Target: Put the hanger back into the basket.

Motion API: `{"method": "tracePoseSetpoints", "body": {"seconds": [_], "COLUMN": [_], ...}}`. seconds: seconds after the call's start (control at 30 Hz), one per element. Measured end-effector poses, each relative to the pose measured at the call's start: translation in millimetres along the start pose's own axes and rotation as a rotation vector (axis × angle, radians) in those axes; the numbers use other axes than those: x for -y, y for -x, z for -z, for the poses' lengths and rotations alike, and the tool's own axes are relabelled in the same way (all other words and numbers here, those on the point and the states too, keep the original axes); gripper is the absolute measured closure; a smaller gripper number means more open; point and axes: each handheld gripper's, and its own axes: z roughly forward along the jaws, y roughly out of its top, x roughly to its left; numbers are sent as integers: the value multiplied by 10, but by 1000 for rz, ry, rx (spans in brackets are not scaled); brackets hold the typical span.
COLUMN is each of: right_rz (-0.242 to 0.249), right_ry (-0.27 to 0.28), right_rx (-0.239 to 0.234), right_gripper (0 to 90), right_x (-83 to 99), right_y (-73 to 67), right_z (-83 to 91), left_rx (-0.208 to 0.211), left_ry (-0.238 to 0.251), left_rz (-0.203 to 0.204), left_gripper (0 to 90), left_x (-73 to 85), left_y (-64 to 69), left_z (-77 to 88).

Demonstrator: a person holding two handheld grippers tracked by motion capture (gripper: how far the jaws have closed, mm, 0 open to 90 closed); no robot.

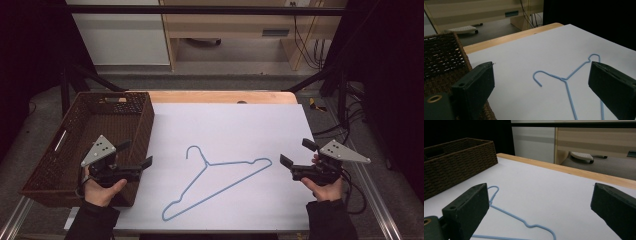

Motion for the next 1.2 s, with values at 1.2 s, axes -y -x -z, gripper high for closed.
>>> {"method": "tracePoseSetpoints", "body": {"seconds": [1.2], "right_rz": [24], "right_ry": [-55], "right_rx": [-11], "right_gripper": [17], "right_x": [23], "right_y": [-108], "right_z": [-112], "left_rx": [108], "left_ry": [-193], "left_rz": [-81], "left_gripper": [112], "left_x": [-6], "left_y": [541], "left_z": [-564]}}
